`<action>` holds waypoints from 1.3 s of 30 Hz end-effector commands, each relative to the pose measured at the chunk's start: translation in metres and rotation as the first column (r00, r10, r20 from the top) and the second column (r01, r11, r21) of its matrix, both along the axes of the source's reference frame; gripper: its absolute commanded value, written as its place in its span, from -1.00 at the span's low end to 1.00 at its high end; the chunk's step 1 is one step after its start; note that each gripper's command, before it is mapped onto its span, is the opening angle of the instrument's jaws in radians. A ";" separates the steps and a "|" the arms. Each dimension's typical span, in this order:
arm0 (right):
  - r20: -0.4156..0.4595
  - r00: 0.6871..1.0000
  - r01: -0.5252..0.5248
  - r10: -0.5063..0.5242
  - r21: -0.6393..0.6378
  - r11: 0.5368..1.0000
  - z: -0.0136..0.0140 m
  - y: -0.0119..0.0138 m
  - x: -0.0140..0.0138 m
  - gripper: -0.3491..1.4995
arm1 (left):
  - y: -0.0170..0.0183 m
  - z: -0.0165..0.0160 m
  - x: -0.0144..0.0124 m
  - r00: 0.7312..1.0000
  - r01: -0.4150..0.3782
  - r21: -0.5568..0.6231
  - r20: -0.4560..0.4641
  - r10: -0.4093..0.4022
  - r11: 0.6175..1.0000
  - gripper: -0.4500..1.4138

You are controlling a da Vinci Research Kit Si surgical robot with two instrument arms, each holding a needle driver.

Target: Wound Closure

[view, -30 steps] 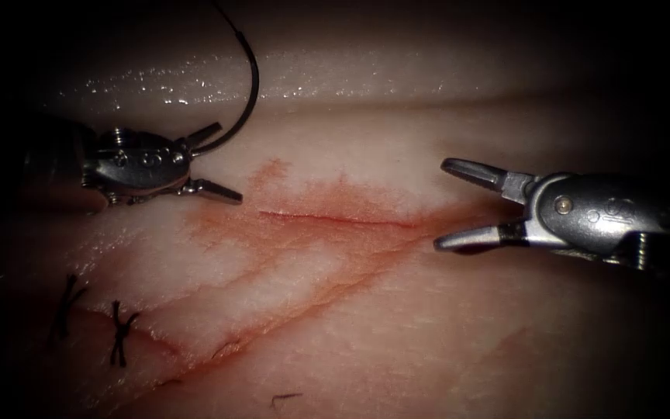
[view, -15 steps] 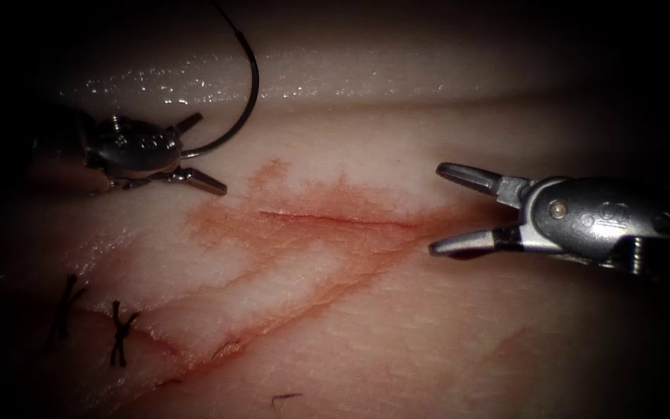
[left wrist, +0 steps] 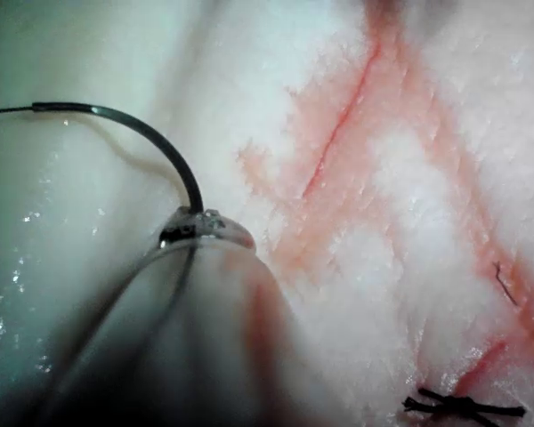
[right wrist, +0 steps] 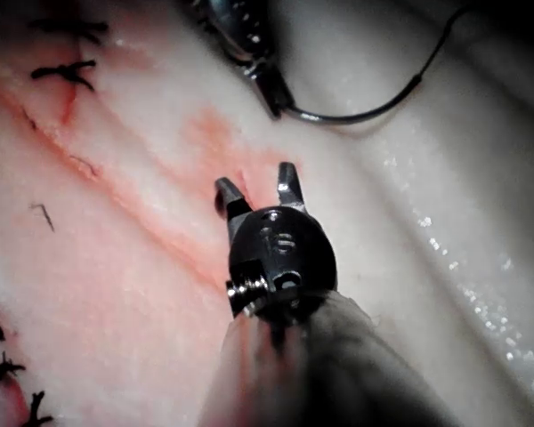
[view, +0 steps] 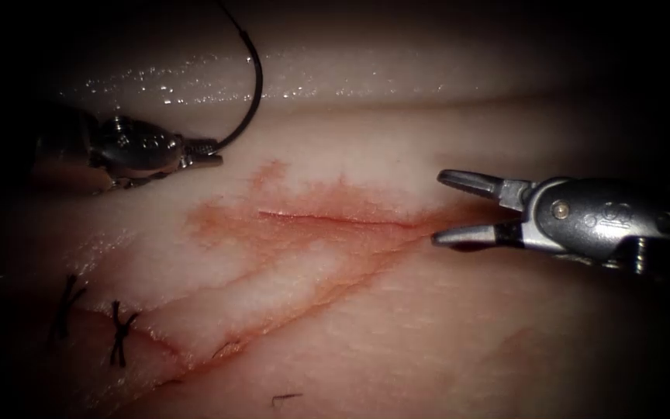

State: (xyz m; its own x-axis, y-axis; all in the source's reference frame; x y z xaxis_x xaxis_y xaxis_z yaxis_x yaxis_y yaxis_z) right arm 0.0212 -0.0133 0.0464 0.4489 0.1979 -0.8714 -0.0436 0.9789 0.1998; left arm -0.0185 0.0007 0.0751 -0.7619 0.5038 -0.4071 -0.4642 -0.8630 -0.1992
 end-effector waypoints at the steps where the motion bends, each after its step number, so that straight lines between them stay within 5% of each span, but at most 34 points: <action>1: 0.004 1.000 -0.008 0.008 -0.007 1.000 0.0004 0.0003 0.0006 -0.27 | 0.0002 0.0002 -0.0006 1.000 0.008 -0.001 -0.004 -0.008 1.000 -1.00; 8: 0.037 0.992 -0.126 0.123 0.095 0.987 0.0008 0.0011 0.0005 -0.38 | 0.0011 -0.0052 -0.0015 1.000 -0.002 -0.101 0.021 0.004 0.995 -1.00; 16: 0.059 0.964 -0.266 0.260 0.292 0.919 0.0010 0.0025 0.0020 0.04 | -0.0017 -0.0109 -0.0046 0.996 -0.061 -0.155 0.050 0.069 0.986 -1.00; 21: 0.074 0.942 -0.330 0.328 0.393 0.858 0.0011 0.0037 0.0025 0.11 | -0.0030 -0.0131 -0.0066 0.991 -0.102 -0.213 0.064 0.118 0.972 -1.00; 27: 0.095 0.907 -0.397 0.410 0.514 0.760 0.0014 0.0048 0.0030 0.60 | -0.0034 -0.0149 -0.0088 0.981 -0.152 -0.307 0.070 0.182 0.939 -1.00; 32: 0.118 0.881 -0.436 0.459 0.580 0.688 0.0013 0.0058 0.0039 0.62 | -0.0040 -0.0154 -0.0103 0.973 -0.195 -0.355 0.046 0.225 0.914 -1.00; 36: 0.170 0.849 -0.477 0.501 0.653 0.587 0.0002 0.0071 0.0053 0.62 | -0.0047 -0.0157 -0.0116 0.966 -0.235 -0.385 0.012 0.259 0.892 -1.00; 39: 0.183 0.841 -0.487 0.509 0.667 0.564 -0.0004 0.0075 0.0059 0.62 | -0.0048 -0.0158 -0.0121 0.963 -0.249 -0.396 0.000 0.271 0.884 -1.00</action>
